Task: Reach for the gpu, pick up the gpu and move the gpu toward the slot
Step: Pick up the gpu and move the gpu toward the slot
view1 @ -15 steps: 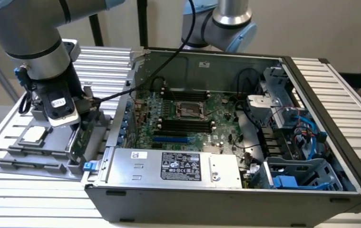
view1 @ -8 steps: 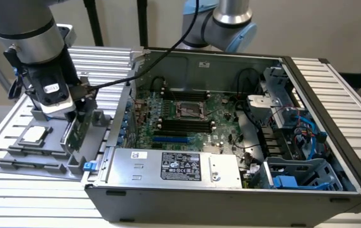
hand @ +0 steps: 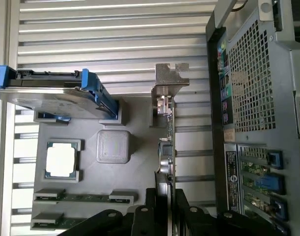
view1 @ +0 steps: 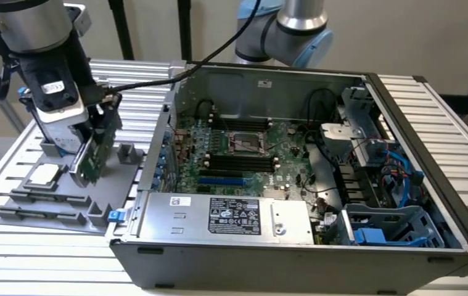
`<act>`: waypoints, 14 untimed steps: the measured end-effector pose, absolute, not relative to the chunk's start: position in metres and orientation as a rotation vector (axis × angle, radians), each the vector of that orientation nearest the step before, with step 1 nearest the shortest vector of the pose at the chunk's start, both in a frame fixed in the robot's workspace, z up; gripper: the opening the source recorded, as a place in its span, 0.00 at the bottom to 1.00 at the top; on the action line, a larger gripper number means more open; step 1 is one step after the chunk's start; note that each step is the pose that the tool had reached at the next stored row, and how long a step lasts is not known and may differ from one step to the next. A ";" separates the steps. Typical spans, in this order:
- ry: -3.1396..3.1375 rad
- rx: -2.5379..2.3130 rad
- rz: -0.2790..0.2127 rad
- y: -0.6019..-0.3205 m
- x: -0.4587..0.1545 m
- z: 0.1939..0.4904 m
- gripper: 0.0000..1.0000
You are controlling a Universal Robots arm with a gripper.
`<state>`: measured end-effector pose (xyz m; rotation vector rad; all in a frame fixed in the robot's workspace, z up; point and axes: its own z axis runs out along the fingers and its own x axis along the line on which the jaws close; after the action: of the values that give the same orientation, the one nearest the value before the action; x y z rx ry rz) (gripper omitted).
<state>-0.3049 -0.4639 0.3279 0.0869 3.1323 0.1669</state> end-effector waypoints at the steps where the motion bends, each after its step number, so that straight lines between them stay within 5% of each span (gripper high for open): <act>1: 3.132 0.087 0.167 -0.464 -0.305 0.332 0.26; 14: 3.132 0.075 0.192 -0.470 -0.278 0.387 0.26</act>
<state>-0.2780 -0.4697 0.3866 0.0752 3.1319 0.1916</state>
